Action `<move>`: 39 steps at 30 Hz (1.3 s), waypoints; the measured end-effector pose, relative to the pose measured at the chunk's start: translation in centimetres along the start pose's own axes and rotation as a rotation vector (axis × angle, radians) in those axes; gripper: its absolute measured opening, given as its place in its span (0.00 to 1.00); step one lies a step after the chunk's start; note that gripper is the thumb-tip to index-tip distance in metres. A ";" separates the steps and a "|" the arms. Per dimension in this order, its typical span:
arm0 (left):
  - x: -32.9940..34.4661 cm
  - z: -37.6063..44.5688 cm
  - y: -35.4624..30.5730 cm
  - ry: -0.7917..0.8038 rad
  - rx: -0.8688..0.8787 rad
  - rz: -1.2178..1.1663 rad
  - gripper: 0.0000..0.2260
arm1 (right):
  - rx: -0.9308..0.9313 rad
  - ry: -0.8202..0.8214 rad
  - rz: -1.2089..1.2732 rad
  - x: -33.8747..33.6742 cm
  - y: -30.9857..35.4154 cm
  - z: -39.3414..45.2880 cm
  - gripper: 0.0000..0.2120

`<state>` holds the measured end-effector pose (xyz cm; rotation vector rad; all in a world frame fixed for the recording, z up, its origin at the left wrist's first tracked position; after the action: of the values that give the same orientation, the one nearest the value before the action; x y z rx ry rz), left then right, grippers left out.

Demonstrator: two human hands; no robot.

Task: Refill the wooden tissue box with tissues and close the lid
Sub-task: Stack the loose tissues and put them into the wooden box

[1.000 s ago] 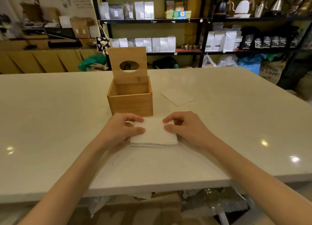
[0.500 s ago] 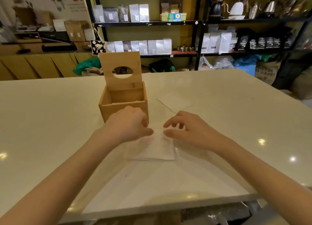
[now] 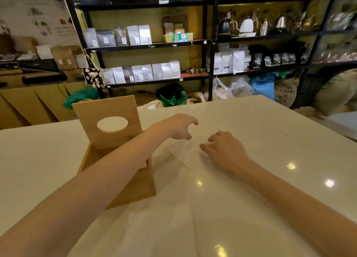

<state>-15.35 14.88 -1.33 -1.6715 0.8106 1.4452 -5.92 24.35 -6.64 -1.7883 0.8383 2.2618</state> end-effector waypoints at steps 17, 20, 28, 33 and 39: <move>-0.9 -0.9 -0.4 0.045 -0.021 -0.082 0.13 | 0.096 0.053 0.676 -2.2 -0.7 -1.3 0.04; -2.9 -4.1 -1.5 -0.095 -0.007 -0.374 0.15 | 0.054 0.070 0.866 -4.5 -0.8 -2.9 0.09; -3.1 -16.1 -3.7 -0.454 -0.099 -1.021 0.19 | -0.066 0.231 1.153 -8.3 0.8 -8.9 0.15; -0.1 -21.3 -3.5 -0.698 -0.254 -1.132 0.15 | -0.113 0.385 1.180 -6.6 2.9 -11.8 0.14; 4.0 -24.1 -1.9 -0.608 -0.418 -1.135 0.14 | -0.085 0.440 1.063 -3.1 4.2 -13.5 0.16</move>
<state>-1.07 -4.91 -3.47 -1.3976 -0.7405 1.1473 4.70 14.75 -4.23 -2.2398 2.2358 2.3928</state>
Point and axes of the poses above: each hand's wrist, its own z-axis towards the middle knuckle, its own x-axis out of the palm, y = z × x, the point moved 3 cm from there along z, towards the middle knuckle, and after that the axes turned 8 degrees about x, right-handed, at the moved point
